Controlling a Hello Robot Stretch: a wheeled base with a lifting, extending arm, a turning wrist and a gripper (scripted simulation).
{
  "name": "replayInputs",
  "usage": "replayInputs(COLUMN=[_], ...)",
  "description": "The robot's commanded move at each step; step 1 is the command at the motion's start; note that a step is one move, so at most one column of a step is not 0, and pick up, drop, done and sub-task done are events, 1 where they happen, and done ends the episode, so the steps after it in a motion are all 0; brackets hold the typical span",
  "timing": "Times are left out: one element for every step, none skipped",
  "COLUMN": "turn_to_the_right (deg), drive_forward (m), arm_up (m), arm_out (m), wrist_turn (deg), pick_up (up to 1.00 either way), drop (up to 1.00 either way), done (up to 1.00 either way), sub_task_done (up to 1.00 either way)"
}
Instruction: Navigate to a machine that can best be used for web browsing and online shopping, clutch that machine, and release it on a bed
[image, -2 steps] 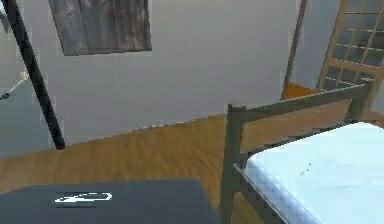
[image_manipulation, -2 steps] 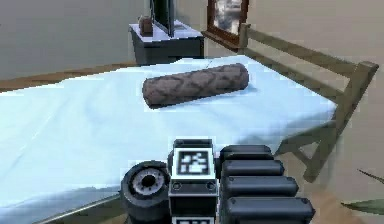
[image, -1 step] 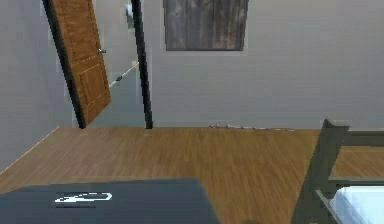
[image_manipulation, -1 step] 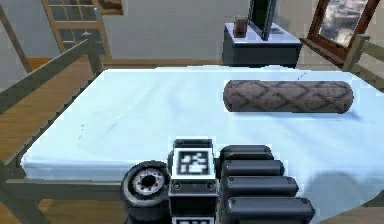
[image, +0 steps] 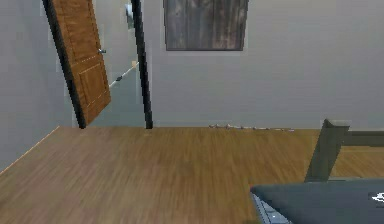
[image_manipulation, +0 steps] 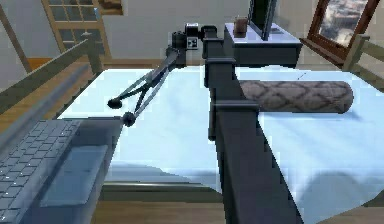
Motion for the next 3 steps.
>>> replayInputs(turn_to_the_right=[0.0, 0.0, 0.0], drive_forward=[0.00, 0.00, 0.00], arm_up=[0.00, 0.00, 0.00], arm_out=[0.00, 0.00, 0.00], wrist_turn=[45.0, 45.0, 45.0], pick_up=[0.00, 0.00, 0.00], drop=[0.00, 0.00, 0.00], done=[0.00, 0.00, 0.00], sub_task_done=[0.00, 0.00, 0.00])
